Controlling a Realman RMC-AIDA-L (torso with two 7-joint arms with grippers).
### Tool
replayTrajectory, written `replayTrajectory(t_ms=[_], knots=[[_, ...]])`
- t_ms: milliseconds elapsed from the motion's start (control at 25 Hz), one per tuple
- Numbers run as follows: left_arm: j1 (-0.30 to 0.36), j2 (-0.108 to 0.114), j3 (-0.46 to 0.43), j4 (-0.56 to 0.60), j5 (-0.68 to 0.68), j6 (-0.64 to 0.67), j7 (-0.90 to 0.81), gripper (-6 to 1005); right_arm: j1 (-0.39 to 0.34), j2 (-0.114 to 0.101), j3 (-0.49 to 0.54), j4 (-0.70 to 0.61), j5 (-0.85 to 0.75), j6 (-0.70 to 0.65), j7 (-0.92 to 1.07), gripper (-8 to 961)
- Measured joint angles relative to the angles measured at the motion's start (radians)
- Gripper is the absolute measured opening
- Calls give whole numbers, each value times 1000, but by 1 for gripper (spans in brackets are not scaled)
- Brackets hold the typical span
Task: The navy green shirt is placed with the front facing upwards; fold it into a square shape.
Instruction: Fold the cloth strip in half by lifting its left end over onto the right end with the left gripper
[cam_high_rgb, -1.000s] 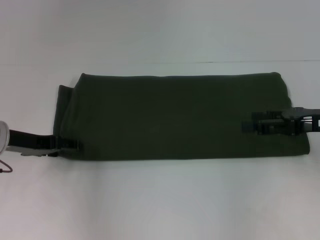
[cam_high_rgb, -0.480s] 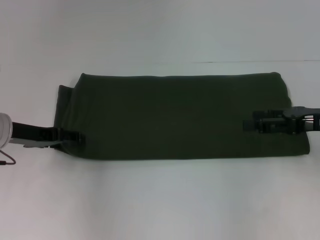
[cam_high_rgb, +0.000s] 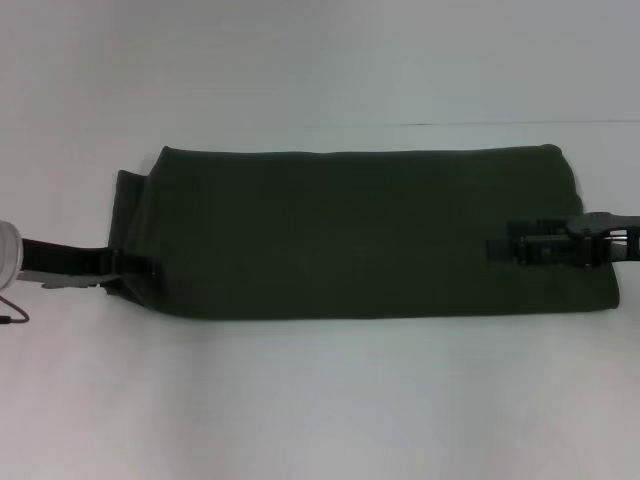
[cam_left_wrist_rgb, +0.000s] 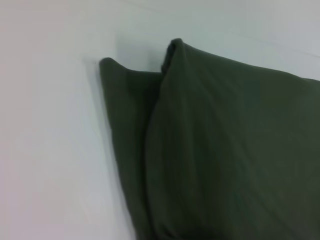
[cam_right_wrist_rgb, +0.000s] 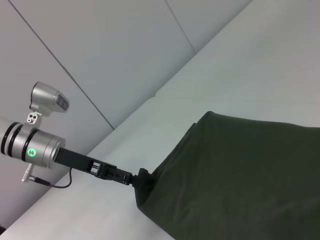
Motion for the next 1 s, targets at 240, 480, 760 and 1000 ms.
replayTrajectory(t_ms=[240, 480, 760, 1000], knots=[[4, 0, 1, -3, 4, -27, -3, 635, 0, 0, 1, 0, 0, 0, 0, 877], [6, -1, 1, -5, 4, -40, -12, 399, -1, 0, 3, 0, 0, 2, 0, 876], [9, -3, -3, -5, 0, -37, -12, 166, -5, 1, 3, 0, 0, 2, 0, 875], [38, -8, -11, 13, -27, -17, -9, 2, -9, 4, 3, 0, 0, 5, 0, 874]])
